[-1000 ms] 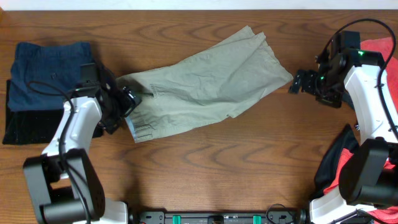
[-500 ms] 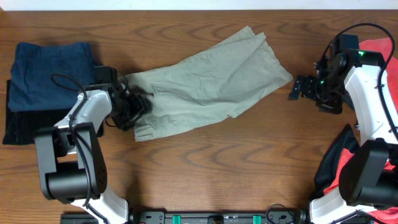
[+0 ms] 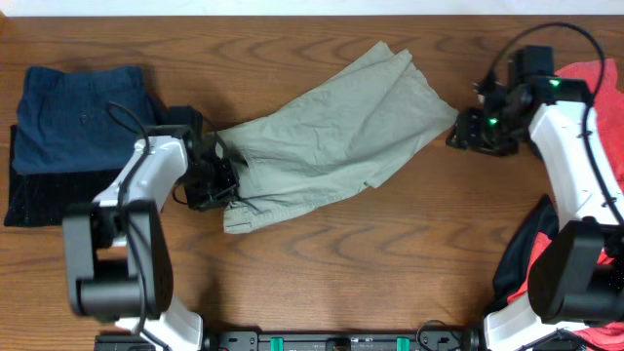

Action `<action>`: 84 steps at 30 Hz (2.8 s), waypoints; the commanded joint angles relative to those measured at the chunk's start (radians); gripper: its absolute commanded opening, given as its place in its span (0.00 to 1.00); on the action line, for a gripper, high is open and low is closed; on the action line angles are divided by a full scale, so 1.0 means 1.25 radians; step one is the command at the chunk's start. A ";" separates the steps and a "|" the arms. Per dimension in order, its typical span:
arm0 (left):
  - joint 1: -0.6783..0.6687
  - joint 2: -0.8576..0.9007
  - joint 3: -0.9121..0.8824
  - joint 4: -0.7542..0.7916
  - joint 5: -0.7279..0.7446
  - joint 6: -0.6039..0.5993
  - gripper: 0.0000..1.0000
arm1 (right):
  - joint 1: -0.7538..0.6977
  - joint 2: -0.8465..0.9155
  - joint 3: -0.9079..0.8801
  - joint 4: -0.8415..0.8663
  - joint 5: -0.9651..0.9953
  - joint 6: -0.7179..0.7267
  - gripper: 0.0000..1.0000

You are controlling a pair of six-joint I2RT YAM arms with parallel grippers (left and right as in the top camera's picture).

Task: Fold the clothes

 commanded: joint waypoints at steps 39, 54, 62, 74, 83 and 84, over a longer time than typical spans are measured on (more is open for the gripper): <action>-0.026 -0.431 0.134 -0.091 0.073 -0.006 0.06 | 0.459 0.233 0.113 0.223 0.033 0.051 0.13; -0.118 -0.355 0.134 -0.009 0.077 -0.010 0.06 | 0.238 0.236 0.014 0.201 0.108 0.042 0.10; -0.240 -0.291 0.134 0.108 0.076 -0.065 0.06 | 0.251 0.240 -0.086 0.270 0.110 0.045 0.09; -0.378 -0.127 0.134 0.288 0.076 -0.137 0.06 | 0.257 0.240 -0.115 0.269 0.104 0.078 0.07; -0.406 -0.087 0.134 0.434 0.145 -0.150 0.42 | 0.255 0.237 -0.110 0.255 0.102 0.093 0.11; -0.400 -0.090 0.134 0.443 0.146 -0.139 0.52 | 0.251 0.233 -0.107 0.251 0.102 0.094 0.13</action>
